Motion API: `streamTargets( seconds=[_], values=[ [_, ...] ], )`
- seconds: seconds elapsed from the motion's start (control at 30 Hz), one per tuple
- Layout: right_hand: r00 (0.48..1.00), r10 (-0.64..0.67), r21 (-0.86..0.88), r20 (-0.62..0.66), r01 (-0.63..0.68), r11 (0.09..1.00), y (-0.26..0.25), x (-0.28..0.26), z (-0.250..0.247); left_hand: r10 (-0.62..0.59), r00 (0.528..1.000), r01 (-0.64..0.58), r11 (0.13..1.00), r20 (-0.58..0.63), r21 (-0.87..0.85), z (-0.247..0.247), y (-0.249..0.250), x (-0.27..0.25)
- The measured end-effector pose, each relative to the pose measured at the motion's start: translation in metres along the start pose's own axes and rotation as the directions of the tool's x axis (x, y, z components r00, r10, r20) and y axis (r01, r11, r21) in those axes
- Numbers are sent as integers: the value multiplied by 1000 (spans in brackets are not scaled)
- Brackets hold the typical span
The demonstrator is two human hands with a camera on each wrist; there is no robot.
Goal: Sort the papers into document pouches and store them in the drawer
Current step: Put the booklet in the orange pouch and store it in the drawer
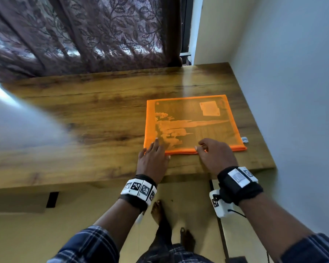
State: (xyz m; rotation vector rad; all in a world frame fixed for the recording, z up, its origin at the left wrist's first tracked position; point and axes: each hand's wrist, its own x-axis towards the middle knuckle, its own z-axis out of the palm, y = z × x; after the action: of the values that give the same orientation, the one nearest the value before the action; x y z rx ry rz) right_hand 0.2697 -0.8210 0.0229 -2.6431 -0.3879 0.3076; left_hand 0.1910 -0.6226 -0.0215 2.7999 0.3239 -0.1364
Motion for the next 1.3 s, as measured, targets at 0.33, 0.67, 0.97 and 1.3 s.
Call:
streamTargets(
  seconds=[0.33, 0.67, 0.97, 1.3],
  values=[
    [993, 104, 335, -48, -83, 939, 21, -56, 31, 4, 982, -41, 980, -189, -194, 5, 12, -72],
    [750, 610, 849, 256, -476, 228, 58, -85, 104, -389, 776, 568, 86, 497, -819, 94, -22, -83],
    [623, 524, 813, 581, -465, -349, 77, -46, 160, -375, 577, 337, -700, 726, -629, 125, -56, -60],
    [699, 447, 746, 558, -186, -640, 76, -33, 173, -348, 646, 123, -831, 680, -543, 136, -57, -43]
  ],
)
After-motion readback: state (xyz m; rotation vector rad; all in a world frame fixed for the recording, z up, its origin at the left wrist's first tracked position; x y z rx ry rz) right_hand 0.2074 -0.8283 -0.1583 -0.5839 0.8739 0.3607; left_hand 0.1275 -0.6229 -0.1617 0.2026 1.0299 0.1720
